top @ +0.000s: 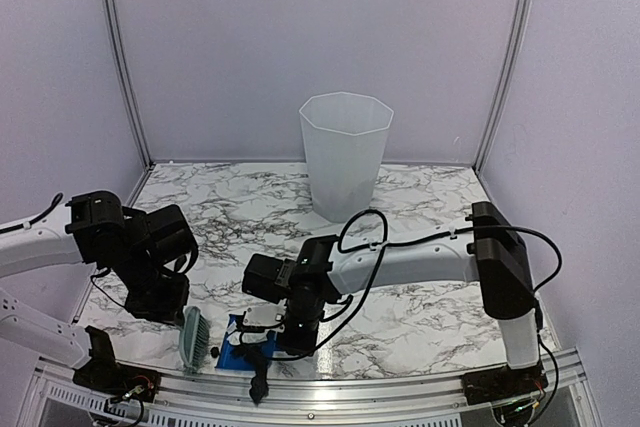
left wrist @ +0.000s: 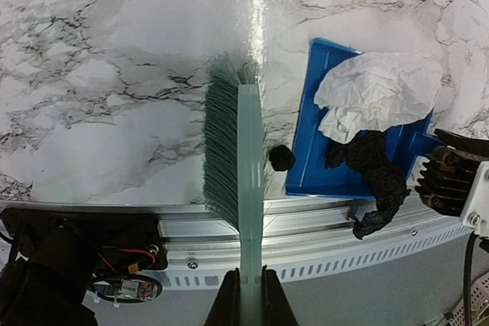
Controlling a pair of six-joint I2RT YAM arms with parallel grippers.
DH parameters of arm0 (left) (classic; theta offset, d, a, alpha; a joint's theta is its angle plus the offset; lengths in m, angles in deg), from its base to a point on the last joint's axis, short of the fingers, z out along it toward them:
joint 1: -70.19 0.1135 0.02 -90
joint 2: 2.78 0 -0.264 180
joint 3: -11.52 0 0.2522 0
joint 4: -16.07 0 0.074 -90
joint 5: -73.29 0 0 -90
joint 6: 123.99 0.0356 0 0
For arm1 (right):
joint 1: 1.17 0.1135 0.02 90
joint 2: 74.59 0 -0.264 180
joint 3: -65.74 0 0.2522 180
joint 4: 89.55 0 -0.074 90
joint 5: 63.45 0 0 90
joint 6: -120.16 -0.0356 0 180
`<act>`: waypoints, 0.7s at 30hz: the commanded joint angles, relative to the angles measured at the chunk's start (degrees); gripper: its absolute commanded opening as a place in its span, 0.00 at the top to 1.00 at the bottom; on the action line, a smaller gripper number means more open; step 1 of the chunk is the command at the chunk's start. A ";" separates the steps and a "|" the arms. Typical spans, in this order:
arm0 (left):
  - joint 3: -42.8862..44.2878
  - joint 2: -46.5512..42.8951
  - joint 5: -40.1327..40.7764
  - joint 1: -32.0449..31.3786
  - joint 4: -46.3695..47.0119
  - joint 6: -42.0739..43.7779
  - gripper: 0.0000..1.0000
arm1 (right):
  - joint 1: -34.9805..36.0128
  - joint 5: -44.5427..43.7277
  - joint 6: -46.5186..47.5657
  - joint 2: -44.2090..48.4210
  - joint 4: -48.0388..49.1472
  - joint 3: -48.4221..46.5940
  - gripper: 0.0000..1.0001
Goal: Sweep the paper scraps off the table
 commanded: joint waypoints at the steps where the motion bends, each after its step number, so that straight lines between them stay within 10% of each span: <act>1: -0.40 3.41 -0.76 -1.31 6.00 -0.61 1.00 | 0.84 -0.95 -0.99 -1.29 -2.24 -1.69 1.00; 21: 0.53 3.23 -1.29 -1.50 6.70 1.13 1.00 | 0.67 -3.20 -4.33 3.97 8.30 8.64 1.00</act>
